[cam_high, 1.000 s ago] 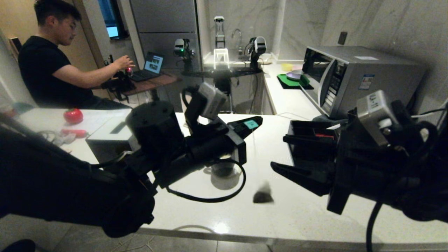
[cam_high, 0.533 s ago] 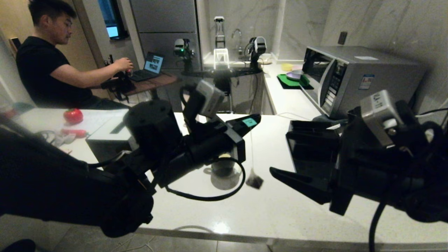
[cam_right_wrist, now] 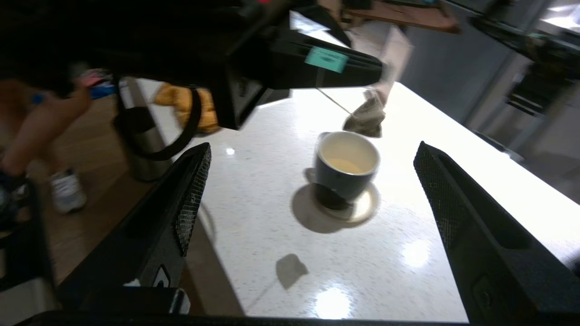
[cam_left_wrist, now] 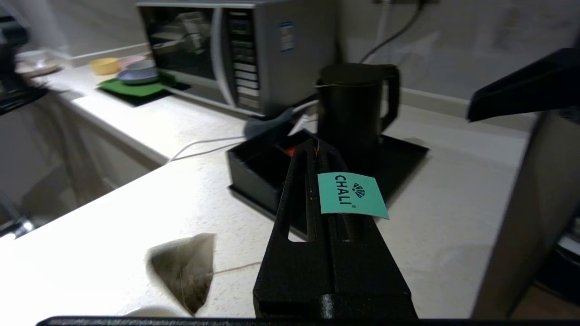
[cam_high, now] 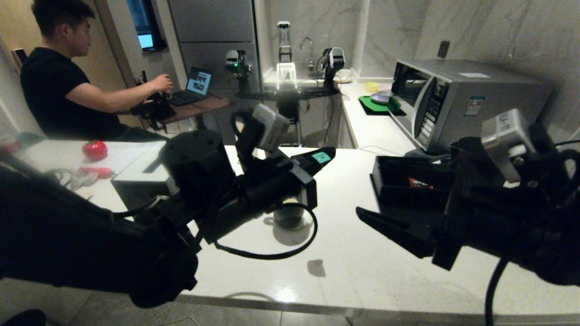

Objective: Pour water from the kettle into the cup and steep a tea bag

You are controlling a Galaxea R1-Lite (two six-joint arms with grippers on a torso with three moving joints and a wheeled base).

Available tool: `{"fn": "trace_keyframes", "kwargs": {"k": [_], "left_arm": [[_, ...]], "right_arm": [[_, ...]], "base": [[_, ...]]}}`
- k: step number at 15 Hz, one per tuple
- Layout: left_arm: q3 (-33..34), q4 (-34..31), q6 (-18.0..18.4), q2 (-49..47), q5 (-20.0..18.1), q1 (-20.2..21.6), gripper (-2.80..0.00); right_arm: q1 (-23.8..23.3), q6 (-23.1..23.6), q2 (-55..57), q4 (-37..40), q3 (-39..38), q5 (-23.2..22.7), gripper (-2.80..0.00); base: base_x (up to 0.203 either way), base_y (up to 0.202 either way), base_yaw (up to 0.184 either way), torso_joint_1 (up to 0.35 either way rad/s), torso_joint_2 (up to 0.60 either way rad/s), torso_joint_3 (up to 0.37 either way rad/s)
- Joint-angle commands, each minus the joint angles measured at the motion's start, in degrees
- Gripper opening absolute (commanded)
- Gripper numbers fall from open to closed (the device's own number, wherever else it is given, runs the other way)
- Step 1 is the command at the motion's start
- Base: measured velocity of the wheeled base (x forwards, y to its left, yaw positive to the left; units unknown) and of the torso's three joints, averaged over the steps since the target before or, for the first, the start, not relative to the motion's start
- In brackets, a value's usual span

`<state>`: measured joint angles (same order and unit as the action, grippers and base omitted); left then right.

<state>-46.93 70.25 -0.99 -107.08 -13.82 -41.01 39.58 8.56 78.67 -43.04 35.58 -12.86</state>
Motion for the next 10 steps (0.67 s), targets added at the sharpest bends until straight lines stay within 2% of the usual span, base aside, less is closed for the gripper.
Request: {"fn": "trace_keyframes", "kwargs": {"k": [1, 5, 8, 10], "left_arm": [[-0.09, 0.41, -0.24, 0.03, 0.9, -0.04, -2.8], [0.0, 0.41, -0.46, -0.06, 1.95, 0.23, -2.8], [0.0, 0.41, -1.13, -0.14, 2.05, 0.4, -2.8], [-0.16, 0.41, -2.44, -0.06, 4.99, 0.33, -2.8]], "right_arm": [[-0.02, 0.06, -0.18, -0.29, -0.15, 0.87, 0.0], [-0.03, 0.14, -0.07, -0.32, -0.52, 1.36, 0.0], [-0.18, 0.06, 0.08, -0.46, -0.52, 3.49, 0.0], [-0.27, -0.68, 0.0, -0.55, -0.46, 5.68, 0.0]], "base": [[0.0, 0.0, 0.0, 0.0, 0.0, 0.0], [0.0, 0.0, 0.0, 0.0, 0.0, 0.0], [0.0, 0.0, 0.0, 0.0, 0.0, 0.0], [0.0, 0.0, 0.0, 0.0, 0.0, 0.0]]}}
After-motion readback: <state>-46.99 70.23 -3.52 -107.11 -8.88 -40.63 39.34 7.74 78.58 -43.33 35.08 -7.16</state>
